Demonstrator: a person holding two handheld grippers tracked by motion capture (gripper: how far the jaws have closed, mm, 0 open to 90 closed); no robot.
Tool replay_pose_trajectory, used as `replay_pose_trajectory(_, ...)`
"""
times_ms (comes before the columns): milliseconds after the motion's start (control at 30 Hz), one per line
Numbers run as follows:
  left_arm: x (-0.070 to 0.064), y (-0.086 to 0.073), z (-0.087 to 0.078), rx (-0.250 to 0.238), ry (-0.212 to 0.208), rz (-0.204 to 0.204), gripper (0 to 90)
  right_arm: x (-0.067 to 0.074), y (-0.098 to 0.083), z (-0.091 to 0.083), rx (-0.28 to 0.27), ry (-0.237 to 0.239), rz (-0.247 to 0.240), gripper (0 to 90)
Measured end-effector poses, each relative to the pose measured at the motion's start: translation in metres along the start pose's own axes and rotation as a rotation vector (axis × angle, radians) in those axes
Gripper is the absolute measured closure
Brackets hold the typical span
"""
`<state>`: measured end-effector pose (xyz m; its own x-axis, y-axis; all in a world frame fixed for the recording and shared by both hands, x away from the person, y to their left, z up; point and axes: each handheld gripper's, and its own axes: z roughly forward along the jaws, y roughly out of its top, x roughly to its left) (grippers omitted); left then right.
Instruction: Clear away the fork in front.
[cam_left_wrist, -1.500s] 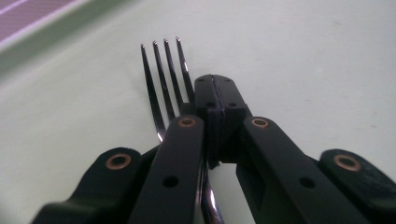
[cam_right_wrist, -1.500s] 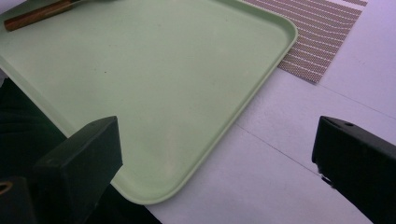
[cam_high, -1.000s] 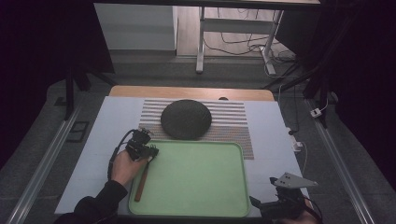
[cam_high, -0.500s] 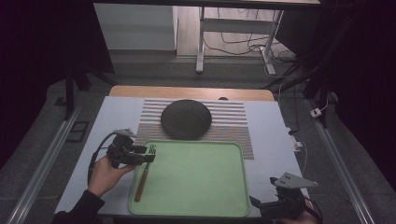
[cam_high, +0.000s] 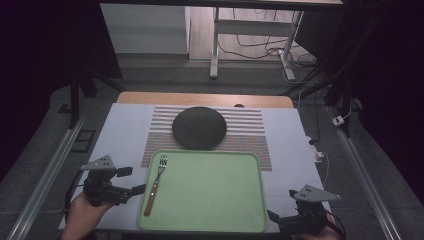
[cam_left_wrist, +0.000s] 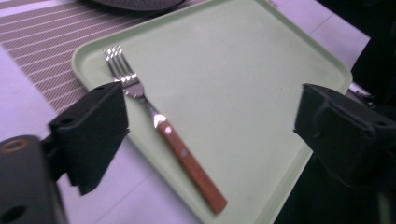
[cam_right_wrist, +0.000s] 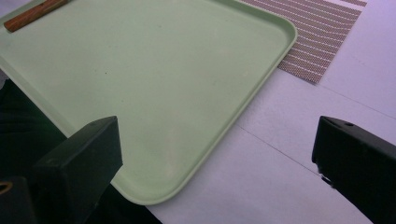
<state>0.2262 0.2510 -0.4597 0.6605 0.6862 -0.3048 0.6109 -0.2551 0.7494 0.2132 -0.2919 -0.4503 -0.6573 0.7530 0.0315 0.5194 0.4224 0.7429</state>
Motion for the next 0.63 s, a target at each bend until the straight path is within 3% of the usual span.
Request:
replay_pose_trajectory(300, -0.004, -0.029, -0.018, -0.006, 0.035, -0.008, 0.0, 0.001, 0.0, 0.0, -0.001, 0.001, 0.002, 1.8)
replay_pose_trajectory(400, -0.005, -0.037, -0.023, 0.014, 0.066, -0.015, 0.0, 0.001, 0.0, 0.0, 0.001, 0.0, 0.002, 1.8)
replay_pose_trajectory(467, -0.007, -0.043, -0.025, 0.055, 0.118, -0.016, 0.0, 0.001, 0.0, 0.0, 0.001, 0.0, 0.004, 1.8)
replay_pose_trajectory(633, -0.004, -0.044, -0.026, 0.07, 0.137, -0.063, 0.0, 0.001, 0.0, 0.001, 0.007, -0.001, 0.002, 1.8)
